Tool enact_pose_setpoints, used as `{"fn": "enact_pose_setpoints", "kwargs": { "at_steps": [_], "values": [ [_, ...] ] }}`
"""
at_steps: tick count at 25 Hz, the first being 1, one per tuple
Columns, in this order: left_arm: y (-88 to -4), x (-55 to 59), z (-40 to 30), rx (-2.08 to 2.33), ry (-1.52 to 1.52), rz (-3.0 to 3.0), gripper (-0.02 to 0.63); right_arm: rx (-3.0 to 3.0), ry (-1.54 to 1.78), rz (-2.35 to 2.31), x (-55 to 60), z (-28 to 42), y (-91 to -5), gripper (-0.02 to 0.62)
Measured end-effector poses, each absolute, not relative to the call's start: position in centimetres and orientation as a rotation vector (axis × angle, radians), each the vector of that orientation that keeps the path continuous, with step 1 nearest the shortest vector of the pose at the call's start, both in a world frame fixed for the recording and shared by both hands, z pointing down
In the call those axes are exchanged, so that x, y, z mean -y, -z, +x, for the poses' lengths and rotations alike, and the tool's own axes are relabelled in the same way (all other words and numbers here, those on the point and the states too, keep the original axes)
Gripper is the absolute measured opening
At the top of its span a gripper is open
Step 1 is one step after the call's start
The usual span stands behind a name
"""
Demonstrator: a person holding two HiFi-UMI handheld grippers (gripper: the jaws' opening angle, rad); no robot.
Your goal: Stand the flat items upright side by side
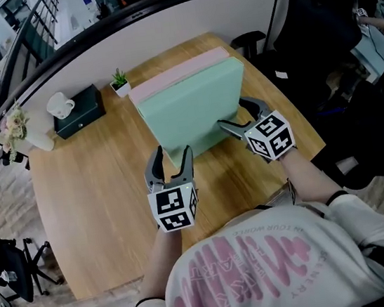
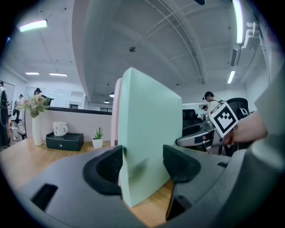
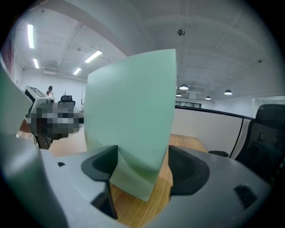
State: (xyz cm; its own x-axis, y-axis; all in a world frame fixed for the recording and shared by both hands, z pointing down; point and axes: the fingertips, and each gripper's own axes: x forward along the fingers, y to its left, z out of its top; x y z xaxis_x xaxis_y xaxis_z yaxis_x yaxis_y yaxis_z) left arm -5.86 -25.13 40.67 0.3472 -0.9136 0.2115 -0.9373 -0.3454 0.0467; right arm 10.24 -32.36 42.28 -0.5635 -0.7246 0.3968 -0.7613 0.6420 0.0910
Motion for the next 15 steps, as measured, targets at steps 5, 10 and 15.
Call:
{"fn": "enact_pose_setpoints", "kwargs": {
  "at_steps": [5,10,15],
  "values": [
    [-40.53,24.91,-6.16,1.7,-0.224,2.438,0.282,2.458,-0.138,1.171,32.23,10.1,-42.62,0.371],
    [-40.33,24.87,-6.55,1.71,-0.221,2.42,0.282,2.465,-0.153,1.177,32.29,10.39,-42.46,0.374],
    [-40.01,24.87,-6.4,1.712,-0.214,2.417,0.281,2.469,-0.159,1.2,32.49,10.9,-42.04,0.374]
  ]
}}
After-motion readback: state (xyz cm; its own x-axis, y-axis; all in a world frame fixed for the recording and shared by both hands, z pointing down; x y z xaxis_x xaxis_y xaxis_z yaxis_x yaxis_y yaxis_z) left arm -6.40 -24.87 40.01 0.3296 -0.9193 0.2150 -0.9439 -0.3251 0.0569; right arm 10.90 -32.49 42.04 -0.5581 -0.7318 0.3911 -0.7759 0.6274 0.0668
